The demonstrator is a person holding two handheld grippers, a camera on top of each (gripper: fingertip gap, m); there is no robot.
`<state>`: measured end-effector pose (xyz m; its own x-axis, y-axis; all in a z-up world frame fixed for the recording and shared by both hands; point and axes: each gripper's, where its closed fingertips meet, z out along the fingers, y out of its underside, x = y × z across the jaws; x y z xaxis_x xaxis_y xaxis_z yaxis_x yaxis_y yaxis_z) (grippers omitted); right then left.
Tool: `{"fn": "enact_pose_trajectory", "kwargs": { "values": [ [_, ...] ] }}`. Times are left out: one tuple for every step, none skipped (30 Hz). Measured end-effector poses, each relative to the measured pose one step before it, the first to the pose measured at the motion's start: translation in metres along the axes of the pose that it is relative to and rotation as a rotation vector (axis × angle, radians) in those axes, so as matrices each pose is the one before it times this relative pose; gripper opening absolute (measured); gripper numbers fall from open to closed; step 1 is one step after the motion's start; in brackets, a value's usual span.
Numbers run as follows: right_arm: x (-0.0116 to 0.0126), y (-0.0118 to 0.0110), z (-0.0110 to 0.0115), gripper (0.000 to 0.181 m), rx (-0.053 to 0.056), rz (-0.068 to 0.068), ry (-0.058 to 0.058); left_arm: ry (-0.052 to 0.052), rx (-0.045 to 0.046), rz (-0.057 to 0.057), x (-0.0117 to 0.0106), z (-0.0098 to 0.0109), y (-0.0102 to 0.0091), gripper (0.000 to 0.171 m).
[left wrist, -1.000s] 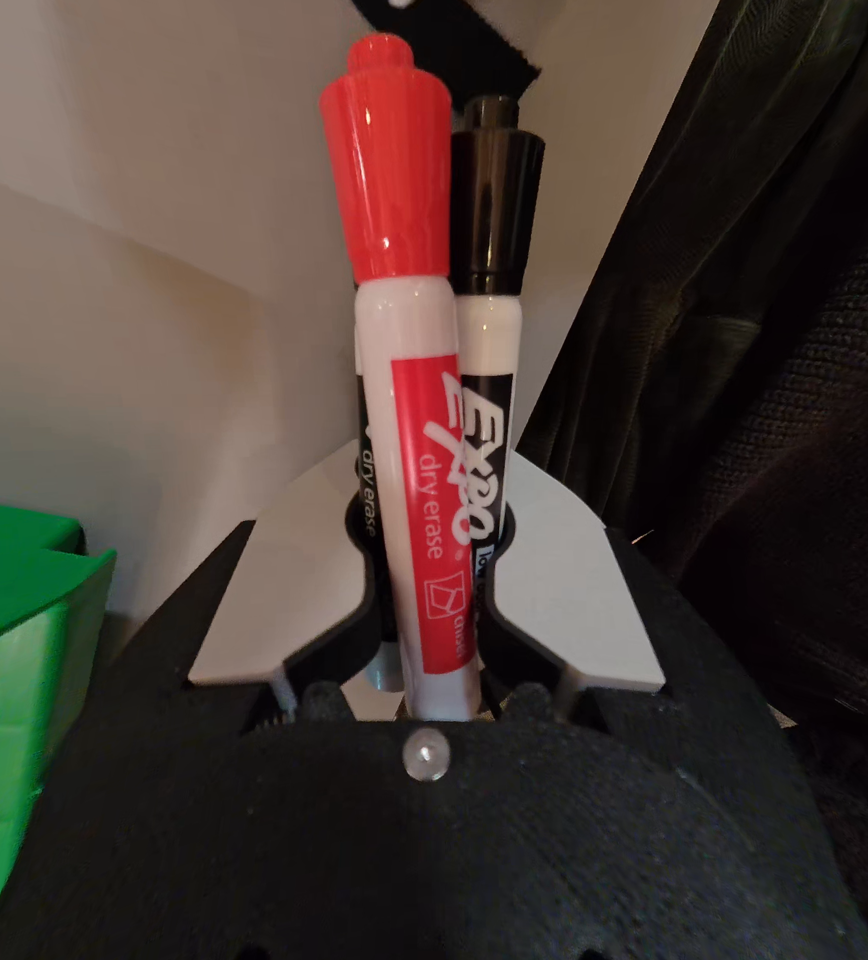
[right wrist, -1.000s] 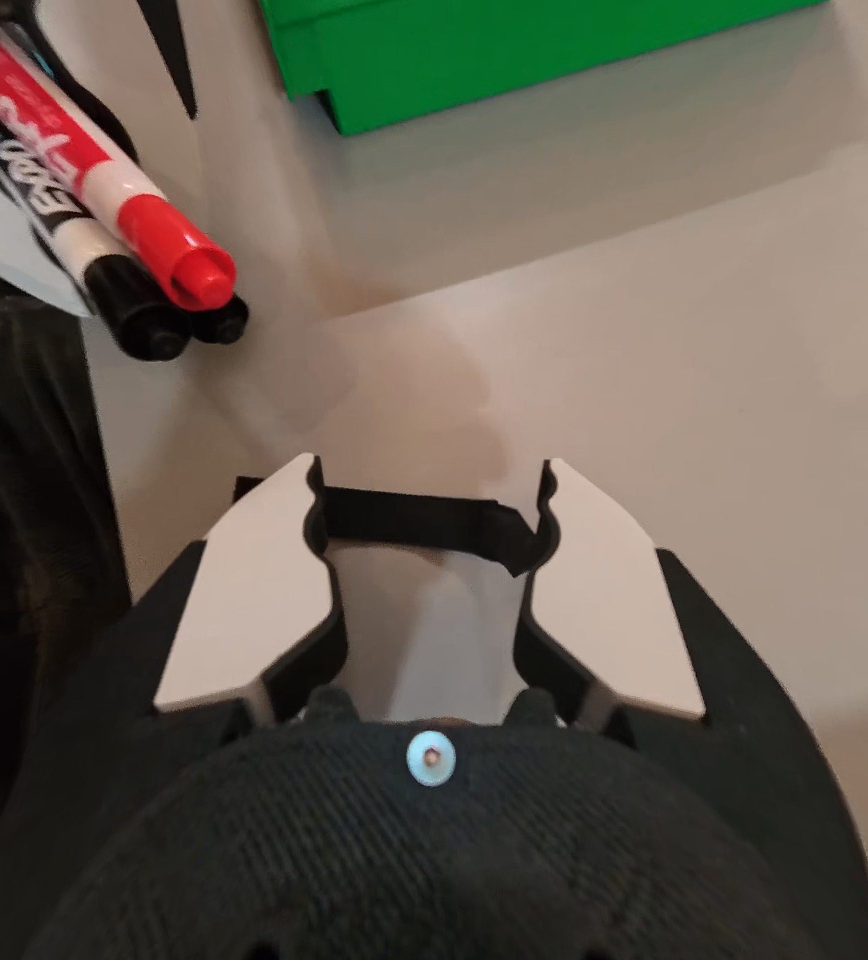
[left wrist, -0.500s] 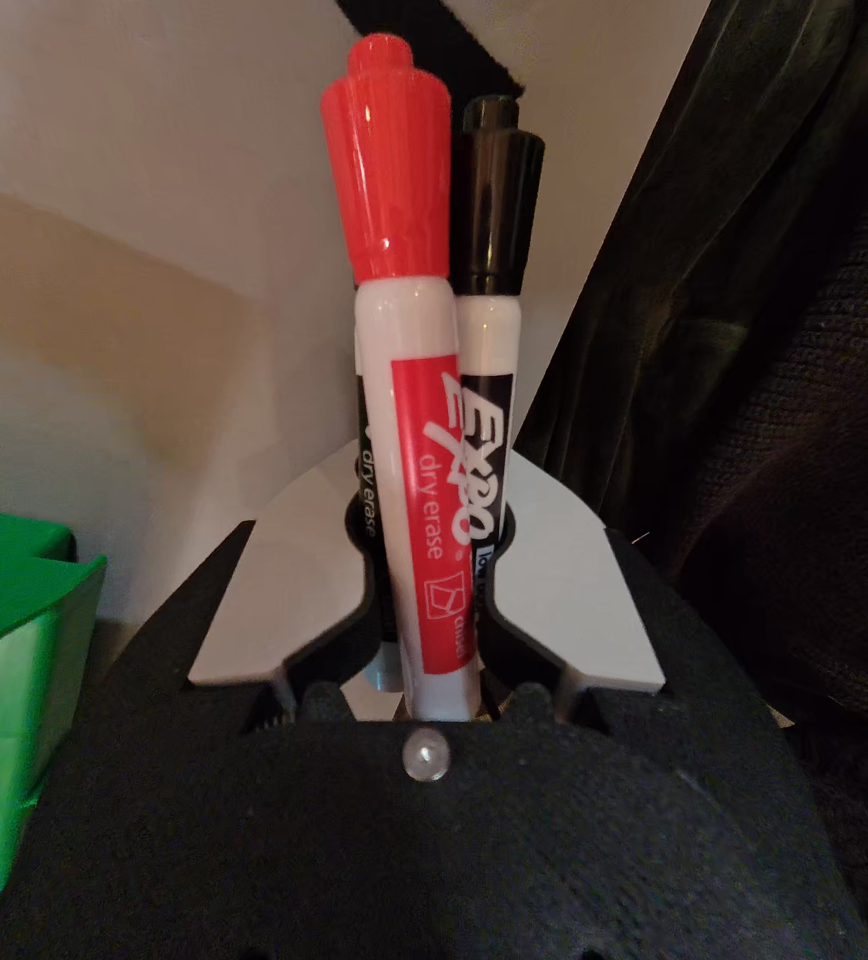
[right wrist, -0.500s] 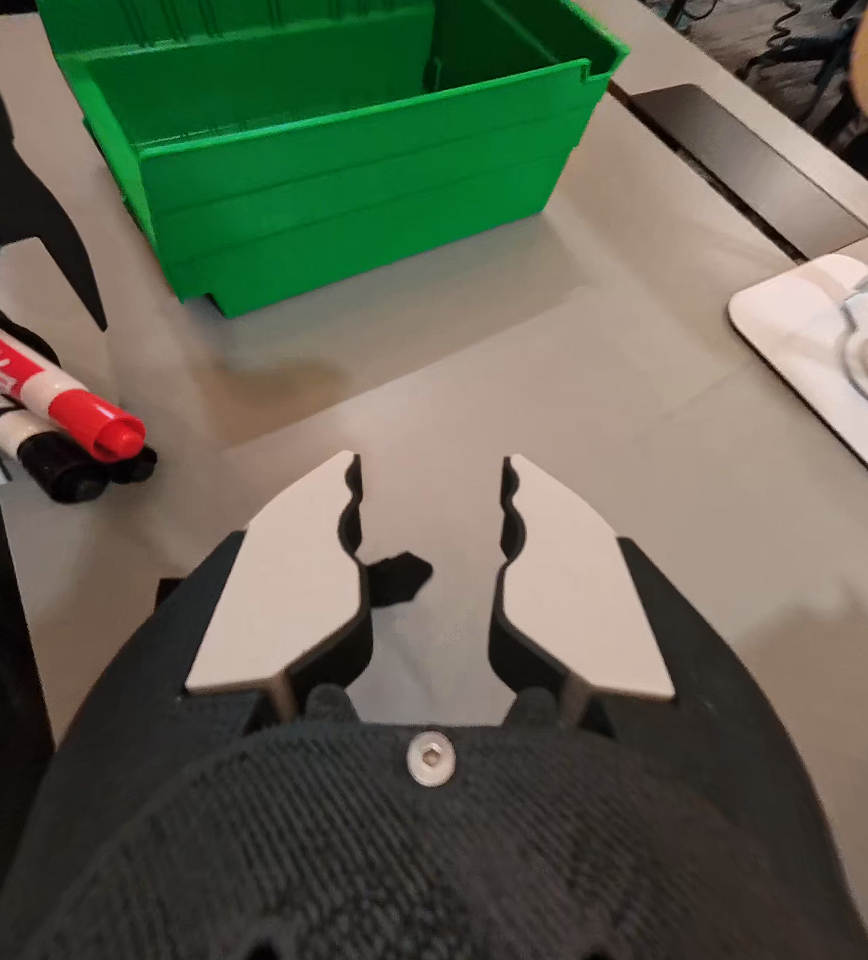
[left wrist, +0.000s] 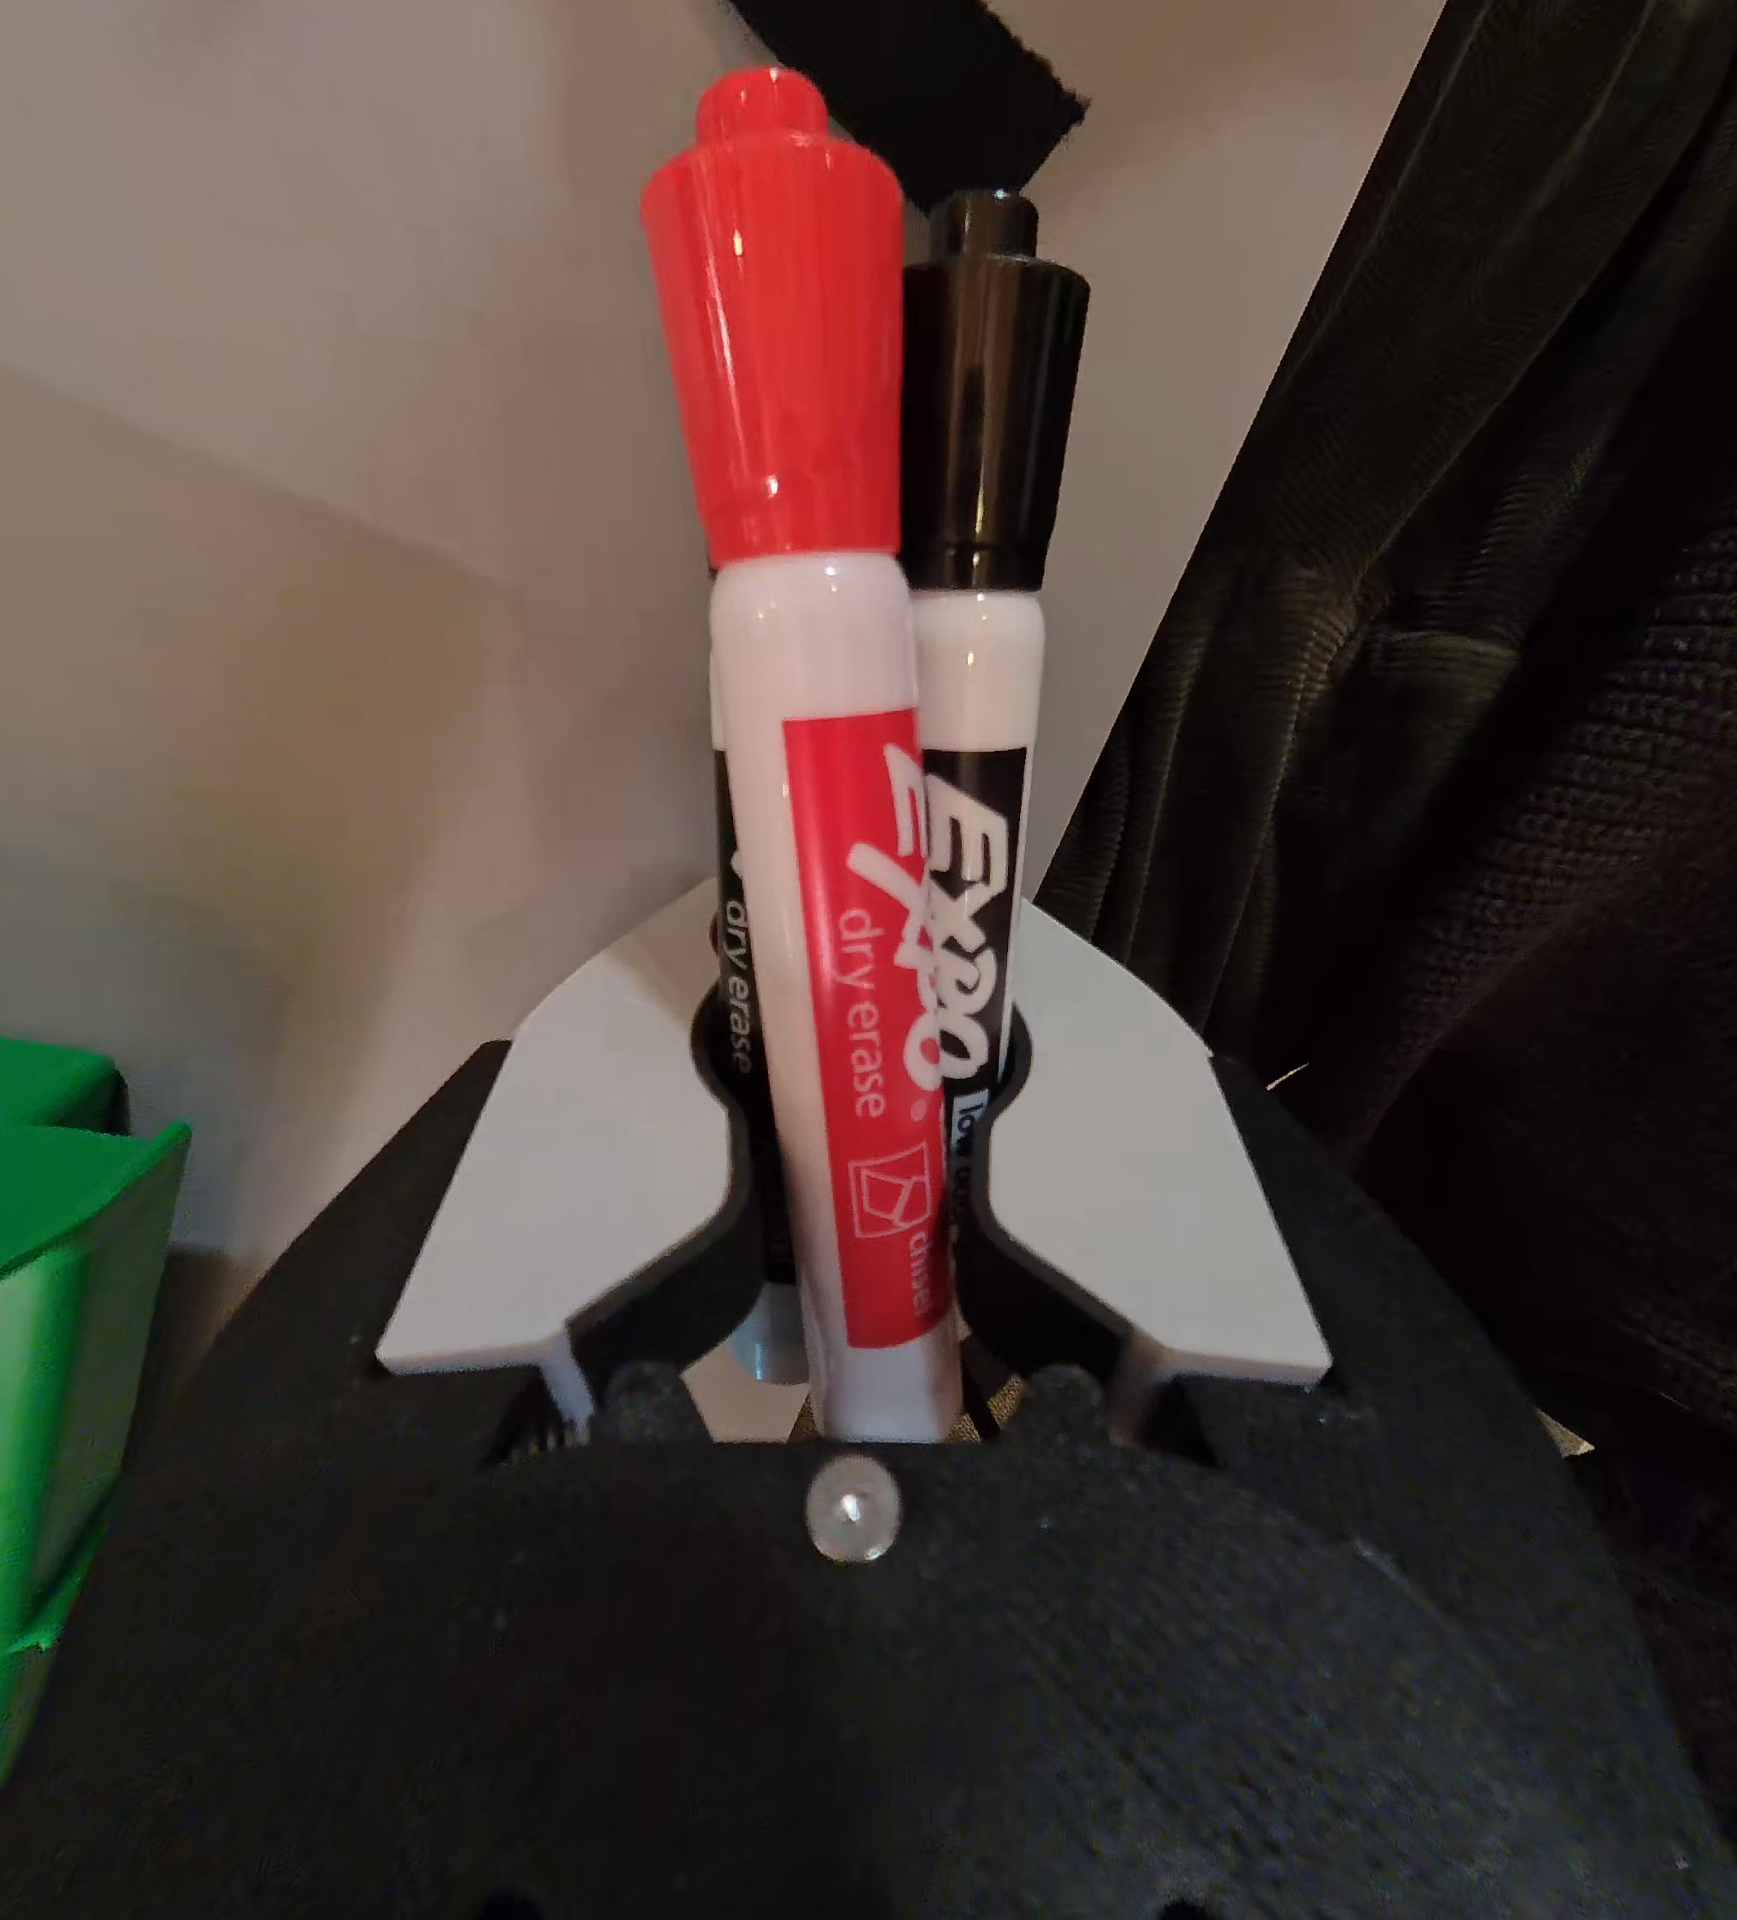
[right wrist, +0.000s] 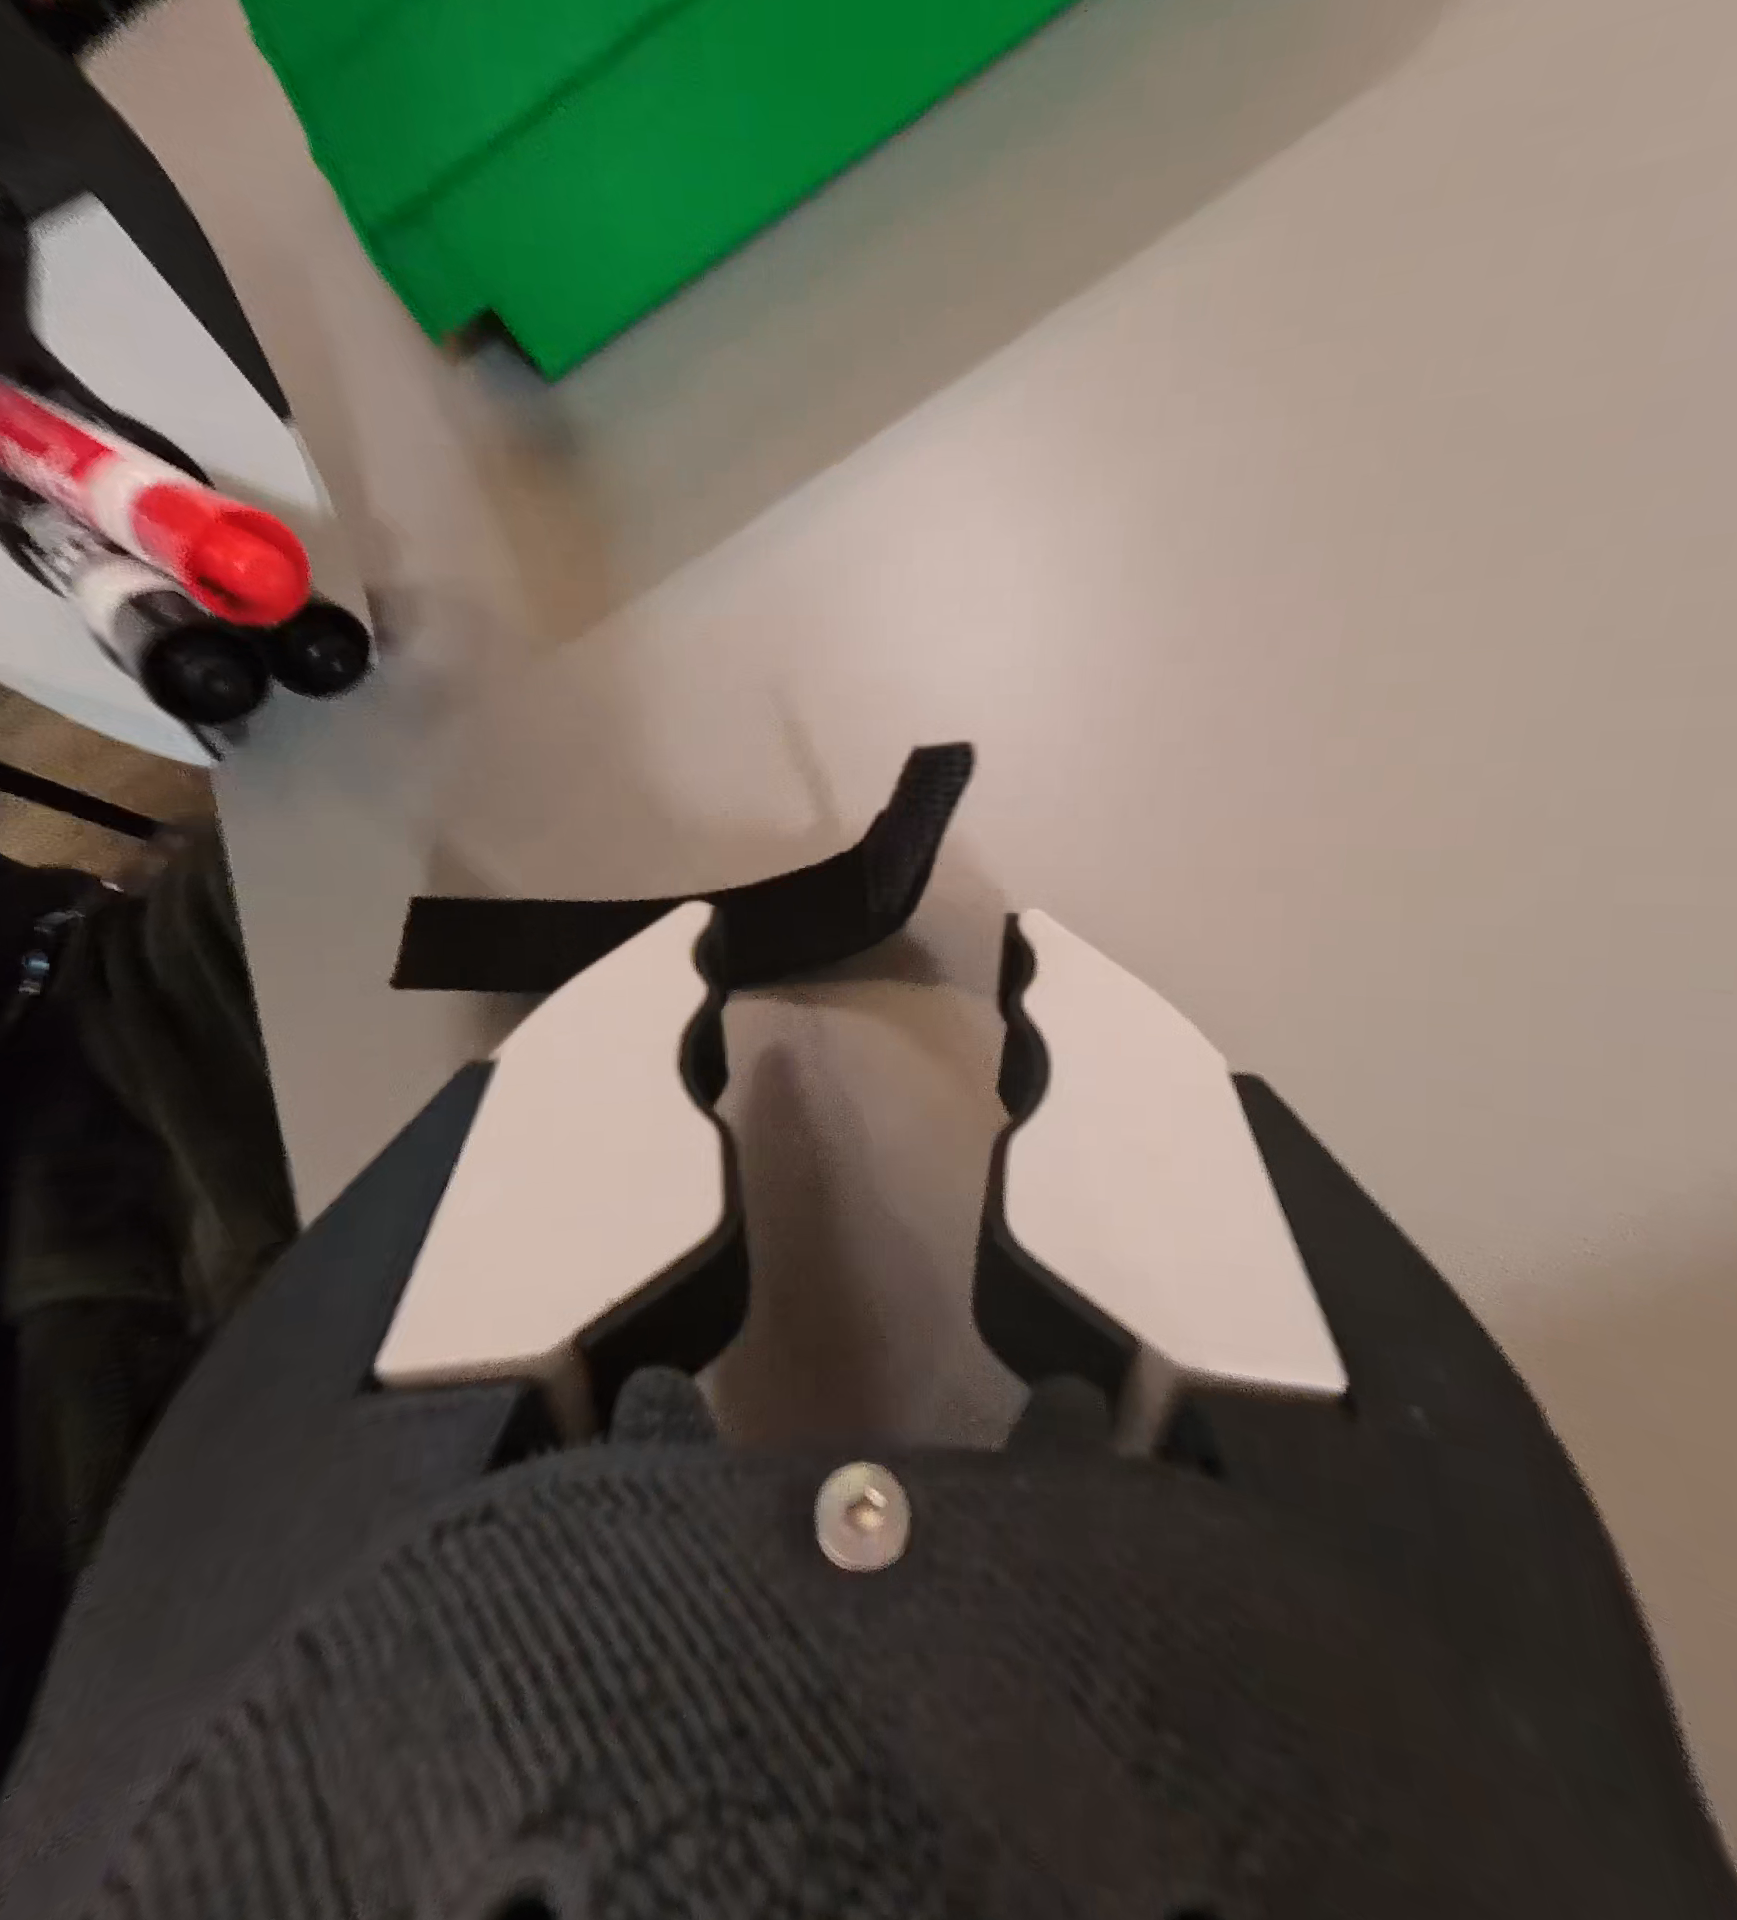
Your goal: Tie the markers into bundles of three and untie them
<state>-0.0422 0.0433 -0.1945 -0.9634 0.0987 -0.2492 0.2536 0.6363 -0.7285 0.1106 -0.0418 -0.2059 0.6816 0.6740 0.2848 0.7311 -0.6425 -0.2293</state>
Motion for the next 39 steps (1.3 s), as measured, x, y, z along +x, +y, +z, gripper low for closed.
{"fn": "enact_pose_trajectory", "kwargs": {
  "values": [
    [0.00233,0.00320,0.00412,0.042,-0.0246,-0.0286,0.0377,-0.0005,0.00051,-0.0003,-0.00021,-0.00020,0.00024,0.044],
    [0.00369,0.00209,0.00209,0.025,-0.0252,-0.0332,0.0433,0.0004,0.00043,0.0003,0.00025,-0.00028,0.00016,0.044],
    [0.00406,0.00005,-0.00042,0.010,-0.0163,-0.0272,0.0379,-0.0003,0.00039,0.0006,0.00008,-0.00028,0.00009,0.044],
    [0.00292,-0.00189,-0.00292,0.005,-0.0047,-0.0142,0.0199,-0.0004,0.00105,0.0008,0.00008,-0.00033,-0.00002,0.044],
    [0.00106,-0.00215,-0.00502,0.004,-0.0071,-0.0090,-0.0015,0.0019,0.00204,0.0004,0.00027,-0.00030,-0.00016,0.044],
    [0.00052,0.00015,-0.00669,0.003,-0.0239,-0.0112,-0.0105,0.0020,0.00243,0.0000,0.00009,-0.00003,-0.00015,0.044],
    [0.00077,0.00378,-0.00800,0.003,-0.0455,-0.0011,-0.0120,0.0009,0.00072,-0.0014,-0.00028,0.00014,0.00023,0.044],
    [0.00157,0.00713,-0.00876,0.003,-0.0646,0.0032,-0.0107,-0.0001,-0.00165,-0.0020,-0.00038,0.00029,0.00054,0.044],
    [0.00539,0.00951,-0.00936,0.003,-0.0697,-0.0027,0.0192,-0.0002,-0.00272,-0.0004,-0.00014,0.00027,0.00047,0.044],
    [0.00843,0.01247,-0.00935,0.003,-0.0786,-0.0114,0.0468,-0.0002,-0.00126,0.0009,0.00001,0.00008,0.00006,0.044],
    [0.00736,0.01721,-0.00820,0.003,-0.1033,-0.0171,0.0430,0.0006,0.00033,0.0011,0.00025,-0.00002,-0.00042,0.044],
    [0.00567,0.01949,-0.00679,0.003,-0.1085,-0.0178,0.0378,-0.0013,0.00018,0.0024,0.00015,-0.00004,-0.00048,0.044],
    [0.00242,0.01916,-0.00463,0.003,-0.0958,-0.0080,0.0235,-0.0060,-0.00051,0.0039,-0.00048,-0.00034,-0.00060,0.044],
    [-0.00238,0.01804,-0.00232,0.003,-0.0860,0.0035,-0.0044,-0.0047,-0.00157,0.0032,-0.00020,-0.00042,-0.00039,0.044],
    [-0.00425,0.01494,-0.00083,0.003,-0.0680,0.0106,-0.0160,-0.0021,-0.00096,0.0019,0.00032,-0.00047,-0.00042,0.044],
    [-0.00458,0.01155,0.00012,0.003,-0.0517,0.0133,-0.0191,-0.0009,0.00018,0.0014,0.00058,-0.00039,-0.00050,0.044],
    [-0.00301,0.00837,0.00061,0.003,-0.0409,0.0124,-0.0100,-0.0011,-0.00021,0.0010,0.00053,-0.00019,-0.00054,0.044],
    [-0.00049,0.00556,0.00094,0.003,-0.0321,0.0135,0.0058,-0.0021,-0.00201,0.0010,0.00045,-0.00001,-0.00023,0.044],
    [0.00236,0.00327,0.00114,0.003,-0.0268,0.0169,0.0240,-0.0014,-0.00286,0.0017,0.00060,0.00009,-0.00023,0.044],
    [0.00439,0.00068,0.00131,0.003,-0.0168,0.0184,0.0379,-0.0012,-0.00211,0.0019,0.00043,0.00030,-0.00029,0.044],
    [0.00390,-0.00114,0.00146,0.003,-0.0080,0.0180,0.0354,0.0003,-0.00152,0.0007,0.00059,0.00021,-0.00039,0.044],
    [0.00227,-0.00202,0.00141,0.003,-0.0035,0.0145,0.0249,0.0003,-0.00148,0.0009,0.00055,0.00027,-0.00024,0.044],
    [0.00091,-0.00331,0.00084,0.004,0.0068,0.0066,0.0188,0.0001,-0.00173,0.0014,0.00036,0.00021,-0.00022,0.044],
    [-0.00032,-0.00554,0.00010,0.006,0.0217,-0.0018,0.0129,0.0001,-0.00158,0.0014,0.00026,0.00025,-0.00001,0.044],
    [-0.00303,-0.00707,-0.00104,0.013,0.0338,-0.0094,-0.0021,0.0007,-0.00060,0.0010,0.00003,0.00021,-0.00008,0.044],
    [-0.00651,-0.00849,-0.00241,0.029,0.0440,-0.0214,-0.0237,0.0015,0.00023,-0.0002,-0.00001,0.00029,-0.00011,0.044],
    [-0.00824,-0.01023,-0.00423,0.046,0.0576,-0.0216,-0.0380,0.0018,0.00010,-0.0010,-0.00020,0.00027,0.00006,0.044],
    [-0.00822,-0.01064,-0.00512,0.053,0.0614,-0.0087,-0.0457,0.0018,-0.00101,-0.0015,-0.00025,0.00041,0.00055,0.044],
    [-0.00594,-0.00900,-0.00527,0.056,0.0532,0.0020,-0.0384,0.0011,-0.00182,-0.0020,-0.00033,0.00044,0.00067,0.044],
    [-0.00125,-0.00576,-0.00515,0.057,0.0375,0.0061,-0.0133,0.0008,-0.00196,-0.0025,-0.00040,0.00040,0.00075,0.044],
    [0.00352,-0.00184,-0.00467,0.057,0.0212,0.0088,0.0137,-0.0006,-0.00112,-0.0022,-0.00045,0.00018,0.00065,0.044],
    [0.00645,0.00148,-0.00414,0.057,0.0075,0.0120,0.0269,-0.0003,-0.00034,-0.0019,-0.00017,-0.00019,0.00045,0.044],
    [0.00687,0.00377,-0.00355,0.057,0.0012,0.0116,0.0260,-0.0002,0.00091,-0.0010,0.00000,-0.00035,0.00022,0.044],
    [0.00558,0.00527,-0.00276,0.055,-0.0005,0.0125,0.0144,-0.0005,0.00224,-0.0004,0.00019,-0.00065,-0.00019,0.044],
    [0.00302,0.00702,-0.00185,0.052,-0.0057,0.0161,-0.0037,-0.0009,0.00268,0.0003,0.00015,-0.00059,-0.00031,0.044],
    [-0.00019,0.00923,-0.00055,0.050,-0.0173,0.0070,-0.0244,-0.0001,0.00187,0.0006,0.00024,-0.00039,-0.00037,0.044],
    [-0.00523,0.01370,0.00100,0.040,-0.0409,-0.0124,-0.0524,0.0019,-0.00012,-0.0007,0.00023,-0.00001,-0.00006,0.044],
    [-0.00722,0.01670,0.00326,0.025,-0.0590,-0.0130,-0.0537,0.0016,-0.00266,-0.0013,0.00007,0.00040,0.00027,0.044],
    [-0.00488,0.01637,0.00472,0.022,-0.0609,-0.0059,-0.0298,-0.0002,-0.00363,0.0003,-0.00023,0.00065,0.00046,0.044]
  ]
}}
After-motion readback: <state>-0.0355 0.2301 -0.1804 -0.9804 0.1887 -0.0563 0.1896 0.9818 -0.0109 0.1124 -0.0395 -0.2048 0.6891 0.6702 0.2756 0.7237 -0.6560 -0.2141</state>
